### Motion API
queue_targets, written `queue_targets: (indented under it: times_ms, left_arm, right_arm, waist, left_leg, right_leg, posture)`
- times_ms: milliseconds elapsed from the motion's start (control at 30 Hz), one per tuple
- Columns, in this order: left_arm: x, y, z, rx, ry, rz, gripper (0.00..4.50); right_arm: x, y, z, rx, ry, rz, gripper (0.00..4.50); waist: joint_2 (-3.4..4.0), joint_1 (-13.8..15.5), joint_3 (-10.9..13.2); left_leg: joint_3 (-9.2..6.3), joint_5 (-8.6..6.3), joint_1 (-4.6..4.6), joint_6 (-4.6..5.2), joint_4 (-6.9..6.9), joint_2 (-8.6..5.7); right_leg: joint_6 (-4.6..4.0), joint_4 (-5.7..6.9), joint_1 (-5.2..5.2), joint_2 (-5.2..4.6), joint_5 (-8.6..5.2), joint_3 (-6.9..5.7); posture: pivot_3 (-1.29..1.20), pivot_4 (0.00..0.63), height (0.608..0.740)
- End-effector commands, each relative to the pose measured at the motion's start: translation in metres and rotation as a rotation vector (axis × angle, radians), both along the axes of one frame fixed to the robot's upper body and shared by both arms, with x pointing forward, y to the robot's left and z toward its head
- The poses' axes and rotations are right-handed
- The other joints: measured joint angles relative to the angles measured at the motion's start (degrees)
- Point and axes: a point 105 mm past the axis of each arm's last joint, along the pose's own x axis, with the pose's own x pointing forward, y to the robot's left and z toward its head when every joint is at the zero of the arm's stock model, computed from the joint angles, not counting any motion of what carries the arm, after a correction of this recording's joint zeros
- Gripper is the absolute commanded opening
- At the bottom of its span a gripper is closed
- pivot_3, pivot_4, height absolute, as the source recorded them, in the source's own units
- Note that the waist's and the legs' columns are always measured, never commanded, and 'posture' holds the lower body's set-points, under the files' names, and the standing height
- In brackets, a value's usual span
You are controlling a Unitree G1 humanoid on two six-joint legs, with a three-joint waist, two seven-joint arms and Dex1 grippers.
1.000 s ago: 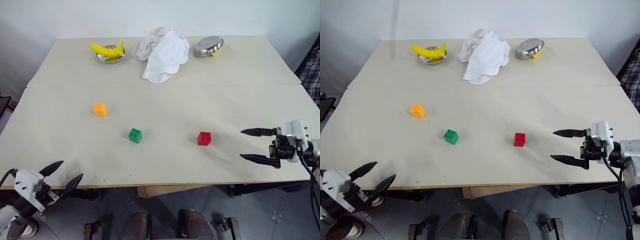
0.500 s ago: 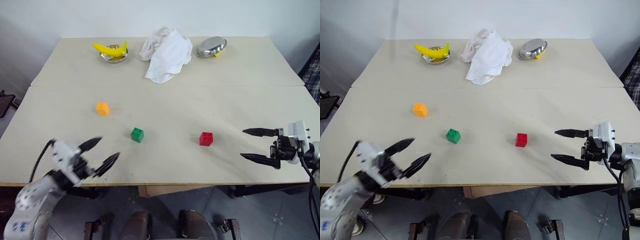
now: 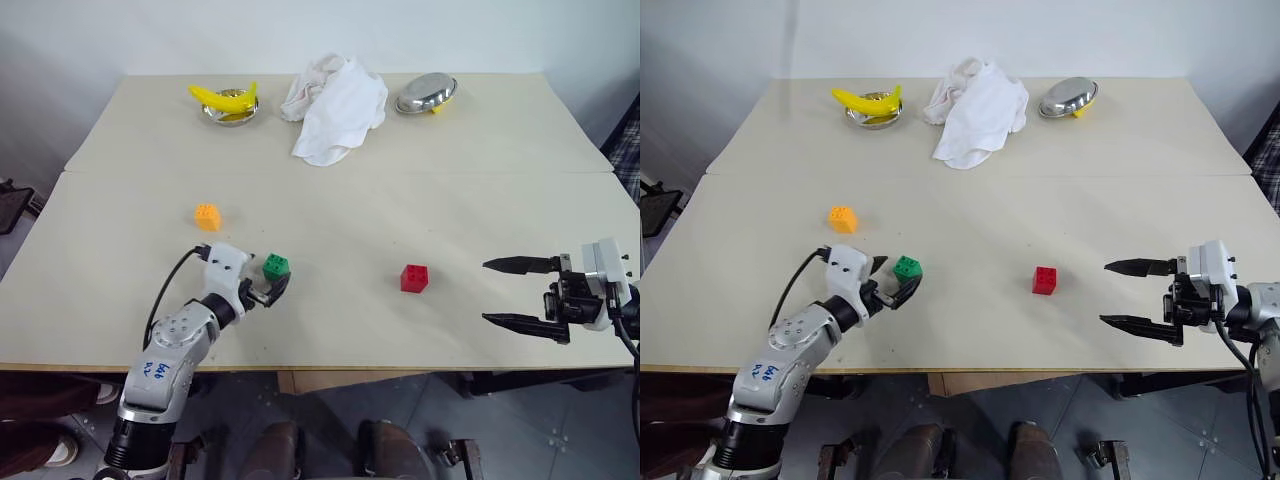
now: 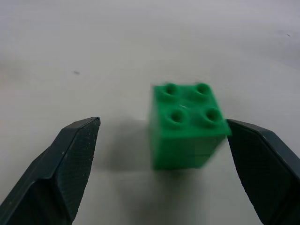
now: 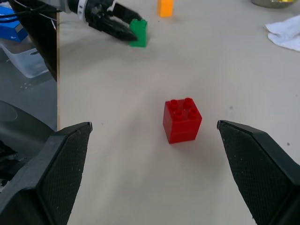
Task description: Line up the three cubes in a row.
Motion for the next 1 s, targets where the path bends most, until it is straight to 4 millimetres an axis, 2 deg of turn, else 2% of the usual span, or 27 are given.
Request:
queue_targets:
  times_ms: [33,167,267,400,500,633,833,1000]
  left_arm:
    - [0.0,-0.004,0.004,-0.002,-0.019,-0.016,3.67]
    - [0.001,-0.004,0.005,0.007,-0.03,-0.03,2.37]
    - [-0.003,-0.015,0.012,0.011,-0.077,-0.143,1.5]
    - [-0.01,-0.037,0.026,0.045,-0.163,-0.403,1.49]
    - [-0.016,-0.057,0.031,0.155,-0.251,-0.678,1.49]
    - [-0.003,-0.082,0.028,0.29,-0.28,-0.928,1.49]
    - [0.03,-0.11,0.022,0.363,-0.216,-1.034,1.49]
    - [0.038,-0.117,0.015,0.386,-0.179,-1.071,1.49]
  right_arm:
    - [-0.003,-0.001,0.005,0.007,-0.031,-0.011,4.5]
    - [-0.006,-0.002,0.001,0.006,-0.026,-0.03,4.5]
    - [-0.01,-0.008,-0.003,-0.002,-0.017,-0.061,4.5]
    - [-0.018,-0.023,-0.007,-0.014,-0.004,-0.124,4.5]
    - [-0.024,-0.035,-0.009,-0.033,0.013,-0.172,4.5]
    - [-0.031,-0.044,-0.009,-0.039,0.02,-0.219,4.5]
    - [-0.043,-0.04,-0.006,-0.027,0.023,-0.237,4.5]
    - [-0.052,-0.035,-0.003,-0.015,0.031,-0.249,4.5]
  waist:
    - [-0.02,0.04,0.01]
    - [-0.02,0.03,0.01]
    - [-0.02,0.12,0.01]
    - [-0.03,0.26,0.02]
    - [-0.02,0.32,0.02]
    - [-0.03,0.58,0.02]
    - [-0.13,0.96,0.08]
    - [-0.28,1.04,0.17]
  left_leg:
    - [0.0,0.0,0.0,0.0,0.01,0.0]
    - [0.0,0.0,0.0,0.0,0.01,0.0]
    - [-0.01,0.0,0.0,0.0,0.01,0.0]
    - [0.0,0.01,0.0,-0.01,0.02,-0.02]
    - [0.03,0.02,0.0,-0.02,0.02,-0.04]
    - [0.1,0.05,0.01,0.0,0.02,-0.08]
    - [0.24,0.09,-0.01,0.08,0.0,-0.08]
    - [0.34,0.1,-0.02,0.12,-0.03,-0.07]
  right_leg:
    - [0.0,0.0,0.0,0.0,0.0,0.0]
    - [0.0,-0.01,0.0,-0.01,0.0,0.0]
    - [0.0,-0.01,0.0,-0.01,0.0,0.0]
    - [0.0,-0.05,0.01,-0.01,0.0,-0.01]
    - [0.0,-0.11,0.01,-0.01,0.0,-0.01]
    - [0.0,-0.15,0.04,0.04,0.0,-0.06]
    - [0.1,0.01,0.0,0.2,0.04,-0.54]
    - [0.12,0.07,-0.07,0.18,0.05,-0.56]
  posture:
    - [0.0,0.15,0.74]
    - [0.0,0.15,0.74]
    - [0.0,0.15,0.74]
    - [0.0,0.15,0.74]
    - [0.0,0.15,0.74]
    - [0.0,0.15,0.74]
    - [0.0,0.15,0.74]
    - [0.0,0.15,0.74]
